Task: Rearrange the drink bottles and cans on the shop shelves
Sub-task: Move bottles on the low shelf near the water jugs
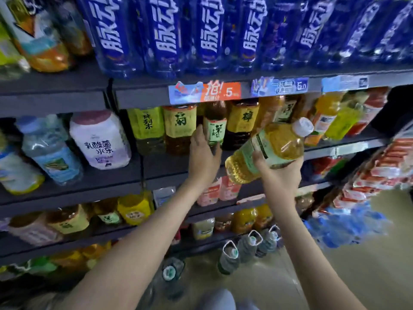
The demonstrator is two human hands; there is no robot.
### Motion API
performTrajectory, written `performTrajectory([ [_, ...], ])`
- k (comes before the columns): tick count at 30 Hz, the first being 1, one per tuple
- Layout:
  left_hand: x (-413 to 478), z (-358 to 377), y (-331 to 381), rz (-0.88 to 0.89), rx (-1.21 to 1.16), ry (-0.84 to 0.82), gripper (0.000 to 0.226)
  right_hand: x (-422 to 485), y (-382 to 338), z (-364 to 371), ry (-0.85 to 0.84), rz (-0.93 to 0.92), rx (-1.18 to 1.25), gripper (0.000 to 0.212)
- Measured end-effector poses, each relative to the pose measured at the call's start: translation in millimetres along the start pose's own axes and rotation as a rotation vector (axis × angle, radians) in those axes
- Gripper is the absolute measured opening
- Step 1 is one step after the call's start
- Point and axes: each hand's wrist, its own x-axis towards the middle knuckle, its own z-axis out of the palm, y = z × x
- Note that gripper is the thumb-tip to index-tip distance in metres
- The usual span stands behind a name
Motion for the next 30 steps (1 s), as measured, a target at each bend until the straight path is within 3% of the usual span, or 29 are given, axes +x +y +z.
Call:
performTrajectory([
  [6, 29, 50, -13, -0.047, -0.079, 0.195, 0.072, 37, 37, 6, -0.052, -0.092, 0.147, 0.056],
  [12, 42, 67, -3, -0.1, -0.08, 0.204, 0.072, 52, 34, 7, -0.117, -0.119, 0.224, 0.047],
  [15, 20, 58, 1, -0.101, -0.103, 0.235, 0.062, 53, 32, 2, -0.16, -0.08, 0.201, 0.049],
  [18, -18, 36, 7, -0.057, -0.228, 0.052, 0.057, 50, 27, -2, -0.242, -0.047, 0.173, 0.056],
  [20, -42, 15, 18, -0.012, -0.402, -0.235, 0.068, 46, 20, -3, -0.313, -0.033, 0.145, 0.059],
  [22, -54, 1, 24, 0.036, -0.35, -0.361, 0.08, 39, 11, 1, -0.398, -0.022, 0.123, 0.061],
  [24, -57, -7, 26, 0.03, -0.059, -0.266, 0.095, 27, 3, 8, -0.484, -0.004, 0.124, 0.061],
  [26, -63, -19, 28, -0.075, 0.142, -0.112, 0.092, 12, -6, 17, -0.589, 0.014, 0.107, 0.062],
  [28, -73, -40, 26, -0.208, 0.136, -0.043, 0.081, 1, -15, 25, -0.724, 0.014, 0.05, 0.061],
  [30, -86, -64, 18, -0.372, -0.052, -0.039, 0.068, -4, -22, 33, -0.905, 0.026, 0.009, 0.051],
])
